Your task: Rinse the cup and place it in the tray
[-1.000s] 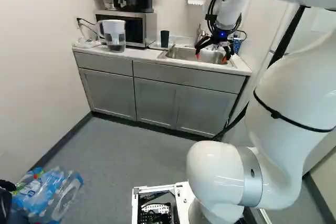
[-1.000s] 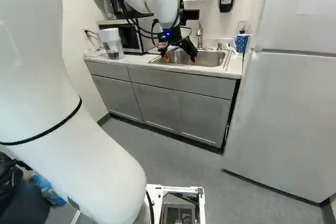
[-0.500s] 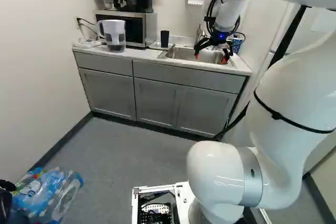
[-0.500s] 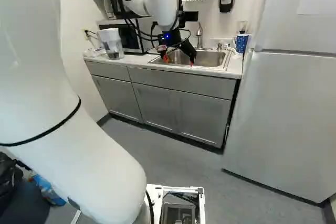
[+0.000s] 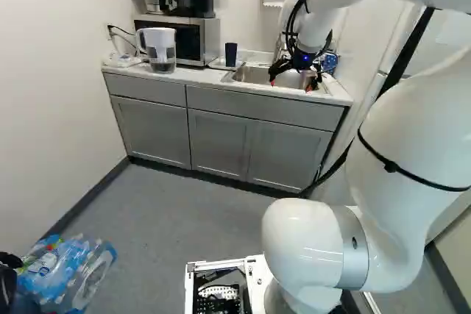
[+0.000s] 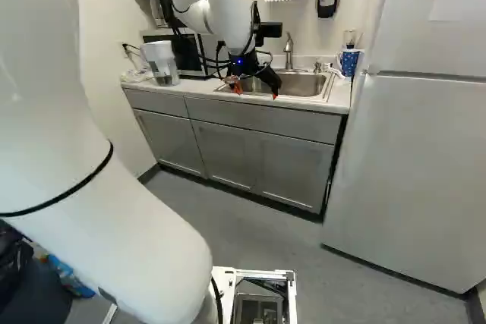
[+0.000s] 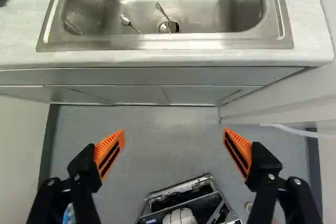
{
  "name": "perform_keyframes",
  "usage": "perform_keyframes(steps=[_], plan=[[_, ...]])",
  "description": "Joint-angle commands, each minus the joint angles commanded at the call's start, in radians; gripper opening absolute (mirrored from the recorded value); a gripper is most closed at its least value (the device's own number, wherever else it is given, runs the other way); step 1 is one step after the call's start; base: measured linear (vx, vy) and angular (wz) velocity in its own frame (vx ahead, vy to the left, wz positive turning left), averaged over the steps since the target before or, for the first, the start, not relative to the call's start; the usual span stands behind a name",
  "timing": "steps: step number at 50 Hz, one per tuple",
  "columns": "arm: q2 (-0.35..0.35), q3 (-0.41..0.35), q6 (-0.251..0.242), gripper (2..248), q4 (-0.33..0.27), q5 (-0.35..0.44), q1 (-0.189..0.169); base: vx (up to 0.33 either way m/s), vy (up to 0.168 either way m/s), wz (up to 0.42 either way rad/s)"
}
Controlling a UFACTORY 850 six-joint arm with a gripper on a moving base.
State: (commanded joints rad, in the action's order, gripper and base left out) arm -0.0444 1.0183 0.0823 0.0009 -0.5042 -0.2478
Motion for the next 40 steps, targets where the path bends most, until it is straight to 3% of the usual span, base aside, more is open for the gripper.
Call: perform_keyframes(steps=[40], plan=[[-0.059, -0.233, -0.021, 247, 0.000, 0.344, 0.062, 0.000, 0.000, 0.000]])
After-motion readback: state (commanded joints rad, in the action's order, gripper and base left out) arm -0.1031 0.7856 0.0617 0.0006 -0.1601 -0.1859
